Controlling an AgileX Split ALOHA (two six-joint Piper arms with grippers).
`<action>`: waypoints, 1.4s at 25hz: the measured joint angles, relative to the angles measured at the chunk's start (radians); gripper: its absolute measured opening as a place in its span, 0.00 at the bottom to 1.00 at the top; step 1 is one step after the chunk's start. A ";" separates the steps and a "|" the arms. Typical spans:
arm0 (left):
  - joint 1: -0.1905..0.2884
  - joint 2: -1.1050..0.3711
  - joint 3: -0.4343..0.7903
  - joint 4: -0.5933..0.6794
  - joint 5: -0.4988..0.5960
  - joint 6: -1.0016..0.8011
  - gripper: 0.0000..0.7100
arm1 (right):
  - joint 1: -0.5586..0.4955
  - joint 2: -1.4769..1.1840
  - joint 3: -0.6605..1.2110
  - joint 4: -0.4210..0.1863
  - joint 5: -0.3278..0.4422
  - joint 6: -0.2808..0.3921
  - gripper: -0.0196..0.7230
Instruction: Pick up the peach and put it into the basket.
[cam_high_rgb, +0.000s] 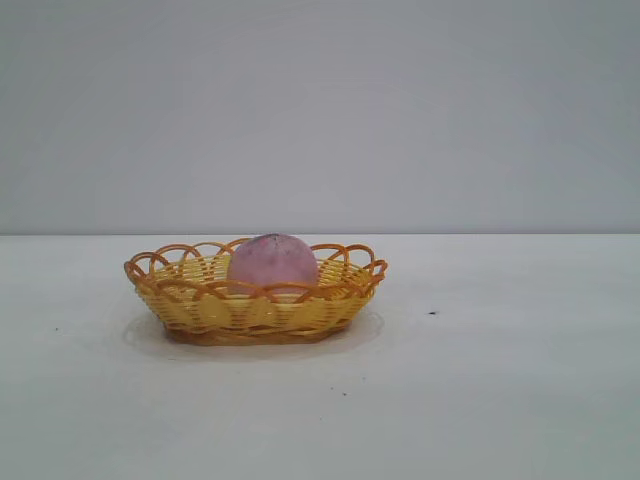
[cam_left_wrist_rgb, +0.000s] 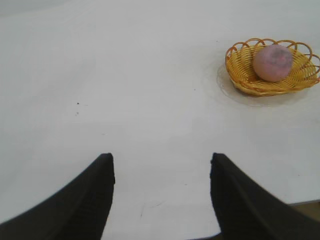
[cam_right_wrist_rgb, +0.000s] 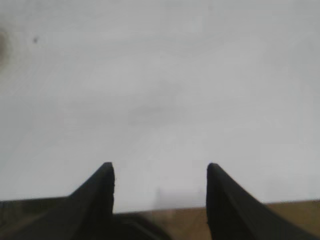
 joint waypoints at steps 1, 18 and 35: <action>0.000 0.000 0.000 0.000 0.000 0.000 0.53 | 0.000 -0.035 0.014 0.002 -0.002 -0.002 0.51; 0.000 -0.001 0.000 0.000 0.002 0.002 0.53 | 0.000 -0.214 0.042 0.068 0.000 -0.086 0.51; 0.000 -0.001 0.000 0.000 0.002 0.002 0.53 | 0.000 -0.214 0.042 0.070 0.000 -0.082 0.51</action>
